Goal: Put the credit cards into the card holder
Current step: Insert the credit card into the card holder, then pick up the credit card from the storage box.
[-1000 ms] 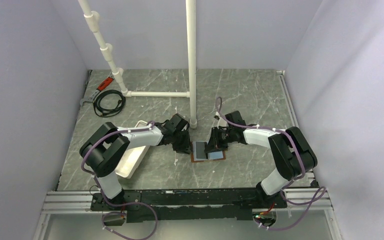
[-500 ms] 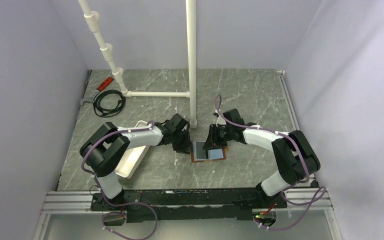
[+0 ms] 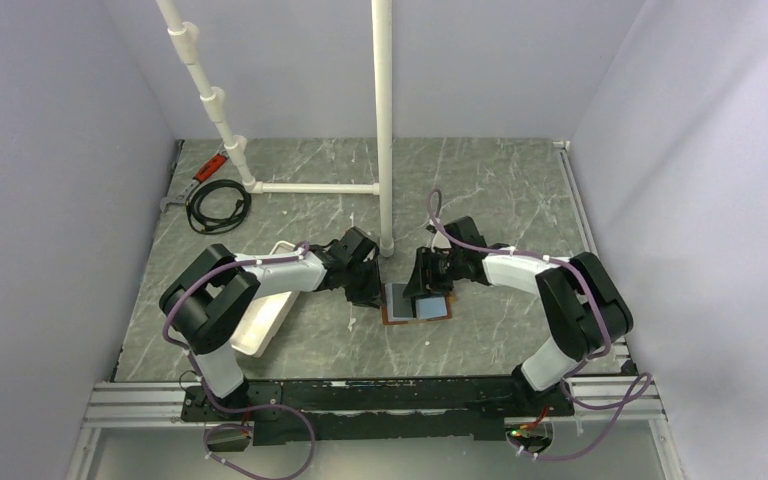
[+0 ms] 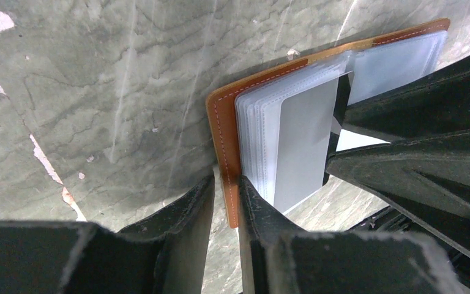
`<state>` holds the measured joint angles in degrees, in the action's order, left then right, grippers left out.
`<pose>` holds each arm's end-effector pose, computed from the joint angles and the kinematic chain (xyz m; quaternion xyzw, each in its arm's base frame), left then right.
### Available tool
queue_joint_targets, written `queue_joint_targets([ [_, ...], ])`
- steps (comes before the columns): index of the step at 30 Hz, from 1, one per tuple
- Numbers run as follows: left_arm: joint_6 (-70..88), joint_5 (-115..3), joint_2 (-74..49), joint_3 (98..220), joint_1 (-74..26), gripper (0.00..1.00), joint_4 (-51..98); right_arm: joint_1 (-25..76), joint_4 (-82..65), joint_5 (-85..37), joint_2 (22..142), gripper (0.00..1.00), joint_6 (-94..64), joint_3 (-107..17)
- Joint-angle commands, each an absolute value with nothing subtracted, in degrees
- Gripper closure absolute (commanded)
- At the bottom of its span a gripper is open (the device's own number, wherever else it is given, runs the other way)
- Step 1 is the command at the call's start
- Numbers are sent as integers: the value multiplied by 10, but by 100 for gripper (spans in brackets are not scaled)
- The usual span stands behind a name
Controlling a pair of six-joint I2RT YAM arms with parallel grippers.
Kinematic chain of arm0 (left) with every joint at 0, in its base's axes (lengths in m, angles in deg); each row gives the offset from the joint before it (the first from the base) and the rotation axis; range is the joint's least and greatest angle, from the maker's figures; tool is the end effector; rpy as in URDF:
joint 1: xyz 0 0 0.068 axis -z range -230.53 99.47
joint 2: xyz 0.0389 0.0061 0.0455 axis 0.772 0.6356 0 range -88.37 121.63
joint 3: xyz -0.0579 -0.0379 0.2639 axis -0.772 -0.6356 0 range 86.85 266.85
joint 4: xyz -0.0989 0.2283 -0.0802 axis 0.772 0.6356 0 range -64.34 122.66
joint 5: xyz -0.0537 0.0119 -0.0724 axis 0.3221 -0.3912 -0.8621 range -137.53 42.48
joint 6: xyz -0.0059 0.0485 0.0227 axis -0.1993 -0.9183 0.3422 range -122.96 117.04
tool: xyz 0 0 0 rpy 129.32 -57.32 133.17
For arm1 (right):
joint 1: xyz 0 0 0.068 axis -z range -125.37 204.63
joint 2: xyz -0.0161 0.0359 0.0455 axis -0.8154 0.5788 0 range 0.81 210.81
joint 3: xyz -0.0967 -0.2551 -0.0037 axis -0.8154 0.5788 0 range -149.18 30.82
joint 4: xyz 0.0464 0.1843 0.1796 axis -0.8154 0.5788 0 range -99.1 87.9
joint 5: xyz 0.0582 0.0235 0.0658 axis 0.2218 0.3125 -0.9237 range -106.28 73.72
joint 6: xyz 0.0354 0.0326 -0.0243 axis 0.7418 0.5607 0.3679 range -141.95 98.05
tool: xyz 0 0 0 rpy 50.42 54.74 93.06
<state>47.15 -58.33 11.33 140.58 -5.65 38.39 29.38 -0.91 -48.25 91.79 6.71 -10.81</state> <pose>0.2323 -0.2408 0.1462 -0.0183 0.9588 -0.2593 0.1146 0.2503 0.1390 0.1428 -0.0495 0.9249 0.3575 0.1197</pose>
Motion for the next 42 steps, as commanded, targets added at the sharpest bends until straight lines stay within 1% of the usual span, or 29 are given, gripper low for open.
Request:
queue_joint_targets([
  [1, 438, -523, 141, 1390, -54, 71, 444, 295, -83, -527, 933, 57, 74, -112],
  [5, 433, -518, 145, 1398, -54, 71, 450, 285, -113, -541, 928, 58, 62, -116],
  [10, 420, -505, 146, 1413, -54, 71, 467, 271, -108, -553, 926, 60, 39, -129],
  [13, 412, -497, 140, 1420, -57, 70, 480, 276, -106, -561, 909, 59, 48, -119],
  [15, 404, -486, 125, 1421, -61, 67, 496, 284, -86, -529, 886, 56, 55, -112],
  [18, 394, -499, 85, 1413, -75, 55, 523, 295, -21, -469, 860, 50, 48, -114],
  [20, 389, -531, 42, 1408, -92, 45, 557, 297, 9, -433, 832, 46, 42, -107],
  [23, 382, -584, -61, 1393, -123, 31, 604, 297, 31, -428, 778, 42, 33, -91],
  [26, 380, -609, -164, 1399, -187, 20, 660, 297, 41, -425, 733, 39, 28, -82],
  [27, 376, -621, -197, 1403, -229, 17, 675, 297, 39, -424, 721, 38, 27, -78],
  [31, 404, -631, -236, 1399, -360, 9, 672, 297, 34, -439, 716, 37, 29, -78],
  [34, 441, -659, -218, 1389, -426, 7, 622, 297, 31, -448, 708, 38, 33, -73],
  [39, 521, -631, -156, 1381, -449, 6, 551, 297, 37, -442, 682, 38, 34, -59],
  [42, 569, -608, -152, 1324, -449, 7, 469, 297, 42, -438, 667, 38, 36, -53],
])
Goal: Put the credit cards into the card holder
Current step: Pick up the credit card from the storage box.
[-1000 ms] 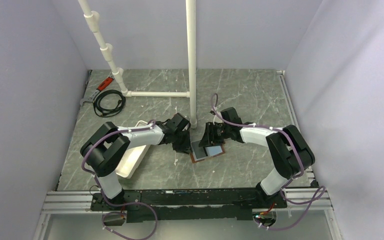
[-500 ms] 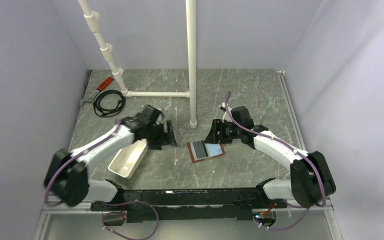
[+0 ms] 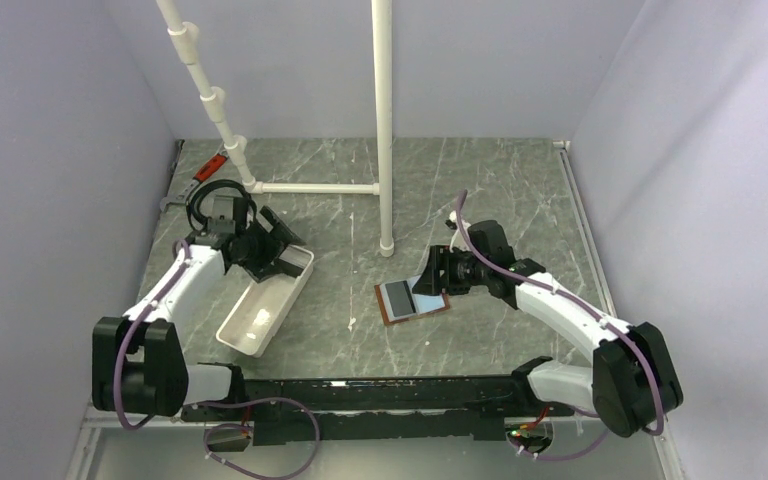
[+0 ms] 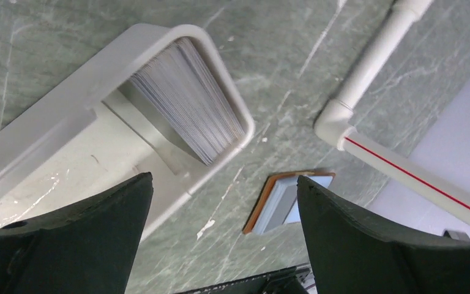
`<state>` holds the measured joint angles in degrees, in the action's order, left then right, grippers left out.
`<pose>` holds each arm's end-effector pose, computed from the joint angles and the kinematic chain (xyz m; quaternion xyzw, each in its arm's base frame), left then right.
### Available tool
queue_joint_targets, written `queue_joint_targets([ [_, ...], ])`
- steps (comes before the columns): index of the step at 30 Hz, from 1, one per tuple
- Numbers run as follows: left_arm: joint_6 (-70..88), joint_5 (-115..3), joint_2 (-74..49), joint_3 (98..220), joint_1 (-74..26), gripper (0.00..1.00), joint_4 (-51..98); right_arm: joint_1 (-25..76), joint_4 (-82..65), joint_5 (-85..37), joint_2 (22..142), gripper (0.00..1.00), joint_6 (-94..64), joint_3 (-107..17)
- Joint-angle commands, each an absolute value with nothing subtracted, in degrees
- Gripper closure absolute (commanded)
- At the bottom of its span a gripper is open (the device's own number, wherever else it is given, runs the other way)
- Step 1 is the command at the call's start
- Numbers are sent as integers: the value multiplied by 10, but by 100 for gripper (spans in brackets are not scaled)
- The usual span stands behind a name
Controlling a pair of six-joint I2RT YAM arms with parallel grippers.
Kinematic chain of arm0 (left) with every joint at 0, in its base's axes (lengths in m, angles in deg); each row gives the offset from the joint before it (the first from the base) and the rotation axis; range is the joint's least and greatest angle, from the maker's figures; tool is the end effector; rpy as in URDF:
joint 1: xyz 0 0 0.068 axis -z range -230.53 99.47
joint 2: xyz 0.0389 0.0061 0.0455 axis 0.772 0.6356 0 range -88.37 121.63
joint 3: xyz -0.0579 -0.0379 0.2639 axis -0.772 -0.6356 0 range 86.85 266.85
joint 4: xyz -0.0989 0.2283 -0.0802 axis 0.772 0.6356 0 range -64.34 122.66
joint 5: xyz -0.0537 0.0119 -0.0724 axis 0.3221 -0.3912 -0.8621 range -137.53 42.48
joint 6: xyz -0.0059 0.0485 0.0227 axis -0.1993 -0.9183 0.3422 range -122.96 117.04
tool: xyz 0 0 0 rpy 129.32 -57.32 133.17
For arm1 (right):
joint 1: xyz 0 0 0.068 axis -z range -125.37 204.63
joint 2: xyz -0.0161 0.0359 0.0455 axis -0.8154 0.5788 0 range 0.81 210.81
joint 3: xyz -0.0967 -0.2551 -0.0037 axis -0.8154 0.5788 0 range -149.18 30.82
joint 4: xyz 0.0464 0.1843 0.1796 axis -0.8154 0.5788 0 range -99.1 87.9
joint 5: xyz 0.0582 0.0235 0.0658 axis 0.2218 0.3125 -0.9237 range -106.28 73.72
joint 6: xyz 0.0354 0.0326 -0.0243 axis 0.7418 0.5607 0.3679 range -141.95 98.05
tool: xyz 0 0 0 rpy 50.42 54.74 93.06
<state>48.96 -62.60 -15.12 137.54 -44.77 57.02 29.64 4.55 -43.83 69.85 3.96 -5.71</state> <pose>0.2548 -0.0350 0.2401 -0.3321 0.8831 -0.2574 0.2088 0.2084 0.1154 0.2029 -0.0816 0.9017 0.3552 0.2325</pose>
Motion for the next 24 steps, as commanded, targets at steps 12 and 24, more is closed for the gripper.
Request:
queue_joint_targets([
  [12, 631, -563, -154, 1206, -449, 18, 289, 297, 43, -438, 660, 39, 34, -44],
  [24, 643, -564, -121, 1192, -449, 42, 227, 297, 29, -441, 670, 41, 41, -34],
])
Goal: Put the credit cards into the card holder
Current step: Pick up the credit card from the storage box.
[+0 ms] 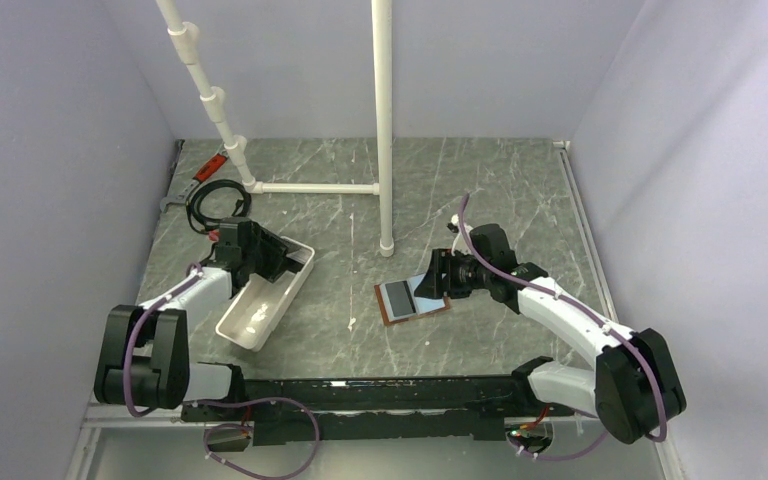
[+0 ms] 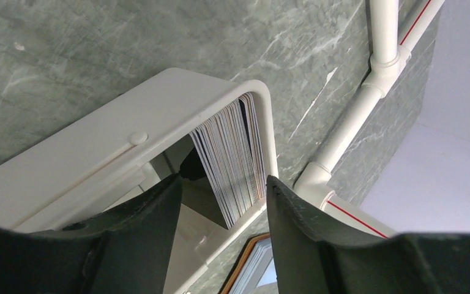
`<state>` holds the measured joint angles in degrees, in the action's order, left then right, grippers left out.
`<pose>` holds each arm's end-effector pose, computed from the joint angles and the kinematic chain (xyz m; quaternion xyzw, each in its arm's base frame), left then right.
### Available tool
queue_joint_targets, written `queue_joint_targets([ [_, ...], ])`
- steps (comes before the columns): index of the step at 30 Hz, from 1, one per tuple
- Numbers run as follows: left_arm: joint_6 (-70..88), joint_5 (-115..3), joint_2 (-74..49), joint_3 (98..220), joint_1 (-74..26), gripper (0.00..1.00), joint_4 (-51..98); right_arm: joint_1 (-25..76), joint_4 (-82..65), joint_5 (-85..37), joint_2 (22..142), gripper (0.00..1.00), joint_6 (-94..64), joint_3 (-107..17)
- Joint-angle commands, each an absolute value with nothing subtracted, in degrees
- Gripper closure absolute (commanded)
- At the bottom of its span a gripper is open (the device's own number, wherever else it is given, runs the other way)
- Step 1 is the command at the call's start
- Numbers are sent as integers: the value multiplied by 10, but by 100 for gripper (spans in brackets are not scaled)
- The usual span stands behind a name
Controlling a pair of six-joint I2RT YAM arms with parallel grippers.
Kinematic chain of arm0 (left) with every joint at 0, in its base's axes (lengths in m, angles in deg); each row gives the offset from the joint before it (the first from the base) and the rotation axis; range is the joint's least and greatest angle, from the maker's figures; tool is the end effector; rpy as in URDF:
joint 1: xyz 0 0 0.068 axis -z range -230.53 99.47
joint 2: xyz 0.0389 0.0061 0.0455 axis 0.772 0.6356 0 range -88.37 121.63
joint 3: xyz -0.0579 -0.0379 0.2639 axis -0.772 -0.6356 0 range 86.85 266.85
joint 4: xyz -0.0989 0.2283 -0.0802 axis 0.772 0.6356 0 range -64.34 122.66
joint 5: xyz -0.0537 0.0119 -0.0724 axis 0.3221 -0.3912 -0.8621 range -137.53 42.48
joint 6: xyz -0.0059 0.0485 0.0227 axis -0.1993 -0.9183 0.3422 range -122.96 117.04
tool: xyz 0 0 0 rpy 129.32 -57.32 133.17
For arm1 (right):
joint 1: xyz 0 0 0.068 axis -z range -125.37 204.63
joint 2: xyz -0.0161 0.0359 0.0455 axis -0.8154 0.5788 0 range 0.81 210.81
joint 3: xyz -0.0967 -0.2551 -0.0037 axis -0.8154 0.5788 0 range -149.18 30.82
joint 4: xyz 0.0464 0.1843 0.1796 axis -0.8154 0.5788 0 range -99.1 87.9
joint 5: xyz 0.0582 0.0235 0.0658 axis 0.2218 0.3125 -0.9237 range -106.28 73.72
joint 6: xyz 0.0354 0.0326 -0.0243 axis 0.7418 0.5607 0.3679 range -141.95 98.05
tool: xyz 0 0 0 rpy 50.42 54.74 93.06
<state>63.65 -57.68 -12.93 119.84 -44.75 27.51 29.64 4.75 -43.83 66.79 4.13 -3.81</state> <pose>0.2510 -0.0317 0.1718 -0.4350 0.8090 -0.2943 0.2640 0.1992 0.1111 0.2036 -0.0822 0.8988 0.3582 0.2391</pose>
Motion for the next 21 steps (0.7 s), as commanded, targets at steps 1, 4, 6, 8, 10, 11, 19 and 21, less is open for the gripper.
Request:
queue_joint_targets([
  [1, 643, -565, -121, 1191, -449, 44, 225, 297, 29, -441, 670, 41, 41, -34],
  [4, 642, -563, -128, 1193, -449, 50, 232, 297, 29, -440, 670, 41, 41, -32],
  [6, 638, -558, -137, 1196, -449, 52, 242, 297, 27, -440, 671, 41, 42, -31],
  [8, 635, -550, -147, 1198, -449, 54, 254, 297, 24, -441, 673, 41, 44, -30],
  [10, 634, -543, -153, 1203, -449, 56, 274, 297, 22, -443, 676, 41, 44, -31],
  [11, 633, -542, -155, 1206, -449, 57, 281, 297, 22, -444, 676, 41, 44, -31],
  [19, 634, -544, -152, 1220, -449, 62, 294, 297, 21, -443, 675, 41, 45, -28],
  [21, 636, -550, -151, 1226, -449, 59, 310, 297, 23, -443, 674, 41, 45, -28],
])
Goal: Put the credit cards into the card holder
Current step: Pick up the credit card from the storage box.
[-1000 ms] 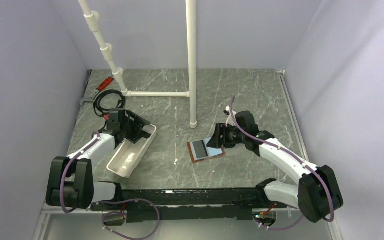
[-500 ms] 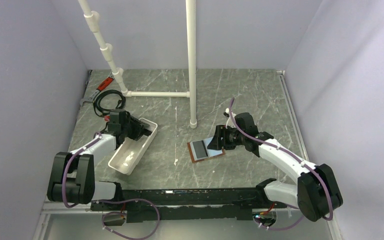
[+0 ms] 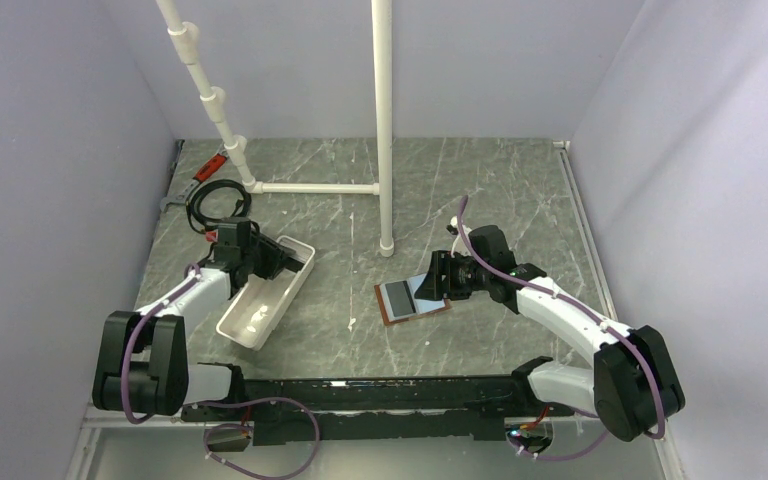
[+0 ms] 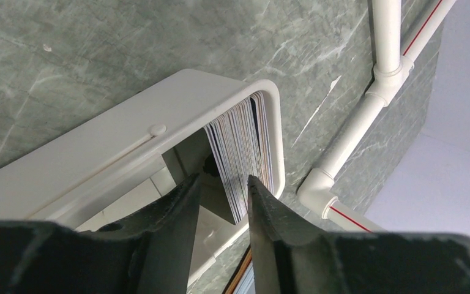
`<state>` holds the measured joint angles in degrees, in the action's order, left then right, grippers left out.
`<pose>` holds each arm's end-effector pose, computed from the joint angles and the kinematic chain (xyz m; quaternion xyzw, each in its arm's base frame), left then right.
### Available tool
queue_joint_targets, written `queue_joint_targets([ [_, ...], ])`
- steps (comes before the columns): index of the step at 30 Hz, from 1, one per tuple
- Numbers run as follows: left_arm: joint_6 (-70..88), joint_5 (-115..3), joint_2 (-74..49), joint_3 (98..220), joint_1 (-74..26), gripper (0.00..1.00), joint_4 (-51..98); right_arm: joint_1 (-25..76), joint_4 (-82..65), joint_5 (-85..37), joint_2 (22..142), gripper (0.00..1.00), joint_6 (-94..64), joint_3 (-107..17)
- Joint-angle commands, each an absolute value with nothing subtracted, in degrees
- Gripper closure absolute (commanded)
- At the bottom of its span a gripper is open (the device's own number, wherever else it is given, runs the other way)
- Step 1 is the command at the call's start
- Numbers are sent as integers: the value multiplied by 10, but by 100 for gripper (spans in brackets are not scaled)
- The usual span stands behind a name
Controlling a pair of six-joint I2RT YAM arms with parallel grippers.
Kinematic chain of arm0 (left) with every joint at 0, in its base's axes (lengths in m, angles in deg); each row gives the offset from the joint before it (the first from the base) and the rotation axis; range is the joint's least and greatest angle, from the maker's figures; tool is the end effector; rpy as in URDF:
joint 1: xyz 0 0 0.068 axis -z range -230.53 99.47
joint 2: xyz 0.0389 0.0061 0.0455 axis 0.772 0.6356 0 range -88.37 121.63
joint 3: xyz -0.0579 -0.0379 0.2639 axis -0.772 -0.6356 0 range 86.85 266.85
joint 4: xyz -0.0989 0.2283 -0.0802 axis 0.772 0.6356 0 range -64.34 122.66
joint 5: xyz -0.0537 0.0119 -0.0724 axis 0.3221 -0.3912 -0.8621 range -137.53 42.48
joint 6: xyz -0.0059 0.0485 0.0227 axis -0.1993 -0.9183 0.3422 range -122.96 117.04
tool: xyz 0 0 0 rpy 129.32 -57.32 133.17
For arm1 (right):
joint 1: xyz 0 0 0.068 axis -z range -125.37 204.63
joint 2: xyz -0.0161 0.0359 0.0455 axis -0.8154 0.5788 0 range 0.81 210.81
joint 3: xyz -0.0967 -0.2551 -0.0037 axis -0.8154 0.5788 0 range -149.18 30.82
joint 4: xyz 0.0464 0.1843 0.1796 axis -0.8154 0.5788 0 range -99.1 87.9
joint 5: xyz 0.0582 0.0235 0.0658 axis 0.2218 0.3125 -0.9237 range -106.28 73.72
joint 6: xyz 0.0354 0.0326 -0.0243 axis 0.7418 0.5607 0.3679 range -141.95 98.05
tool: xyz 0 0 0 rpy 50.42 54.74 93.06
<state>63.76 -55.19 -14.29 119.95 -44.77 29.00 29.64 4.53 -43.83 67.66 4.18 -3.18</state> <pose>0.2483 -0.0298 0.1757 -0.4440 0.8057 -0.2787 0.2759 0.1991 0.1110 0.1972 -0.0793 0.9029 0.3548 0.2294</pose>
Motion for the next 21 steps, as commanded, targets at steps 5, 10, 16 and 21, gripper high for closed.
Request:
queue_joint_targets([
  [5, 647, -548, -153, 1213, -448, 34, 319, 297, 22, -442, 671, 41, 46, -26],
  [10, 653, -543, -137, 1194, -448, 36, 264, 297, 22, -444, 673, 42, 46, -27],
  [16, 657, -539, -117, 1193, -448, 47, 229, 297, 29, -440, 668, 41, 45, -27],
  [21, 655, -535, -114, 1201, -448, 57, 223, 297, 26, -443, 673, 42, 45, -27],
])
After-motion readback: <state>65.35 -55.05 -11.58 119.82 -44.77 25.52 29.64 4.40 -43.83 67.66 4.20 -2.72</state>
